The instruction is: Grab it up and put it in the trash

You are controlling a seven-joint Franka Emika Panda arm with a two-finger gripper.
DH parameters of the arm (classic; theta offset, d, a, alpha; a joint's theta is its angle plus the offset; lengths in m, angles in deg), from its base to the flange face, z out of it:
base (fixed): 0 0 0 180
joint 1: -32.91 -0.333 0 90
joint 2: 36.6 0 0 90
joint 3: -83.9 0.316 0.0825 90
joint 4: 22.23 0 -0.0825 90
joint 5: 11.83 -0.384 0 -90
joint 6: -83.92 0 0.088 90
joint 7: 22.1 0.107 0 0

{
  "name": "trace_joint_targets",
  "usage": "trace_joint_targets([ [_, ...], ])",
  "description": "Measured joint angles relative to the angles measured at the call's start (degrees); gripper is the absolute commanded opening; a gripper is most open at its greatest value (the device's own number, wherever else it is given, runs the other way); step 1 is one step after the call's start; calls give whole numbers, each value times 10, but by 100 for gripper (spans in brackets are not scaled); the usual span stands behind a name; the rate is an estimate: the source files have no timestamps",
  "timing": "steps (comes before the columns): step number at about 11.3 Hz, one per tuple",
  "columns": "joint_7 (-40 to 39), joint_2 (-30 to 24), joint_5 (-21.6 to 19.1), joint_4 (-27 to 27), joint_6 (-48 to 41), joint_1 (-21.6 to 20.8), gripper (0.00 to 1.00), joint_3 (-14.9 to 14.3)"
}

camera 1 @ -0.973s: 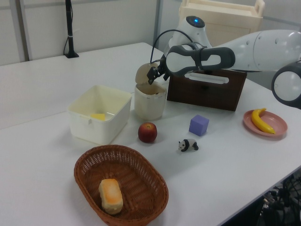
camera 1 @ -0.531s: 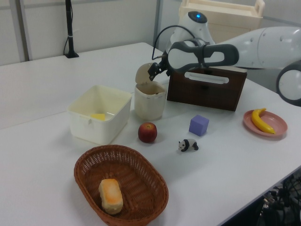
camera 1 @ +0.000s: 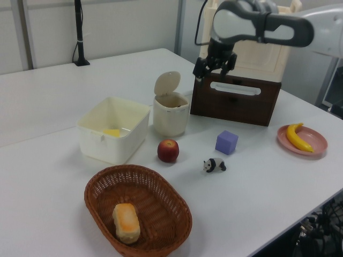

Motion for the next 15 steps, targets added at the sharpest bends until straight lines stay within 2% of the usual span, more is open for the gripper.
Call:
trace_joint_targets([
  [1,14,-20,-6,-5,-22,-15,100,-16],
  [3,27,-44,-21,-18,-48,-80,100,-78],
  [4,29,-51,-25,-23,-52,-95,100,-93],
  [6,29,-59,-42,-28,-61,-95,100,-102],
  [8,29,-64,-44,-29,-64,-87,100,-108],
  [11,-37,-76,-44,-30,-79,-68,100,-113],
  [15,-44,-77,-47,-30,-108,-65,100,-114],
])
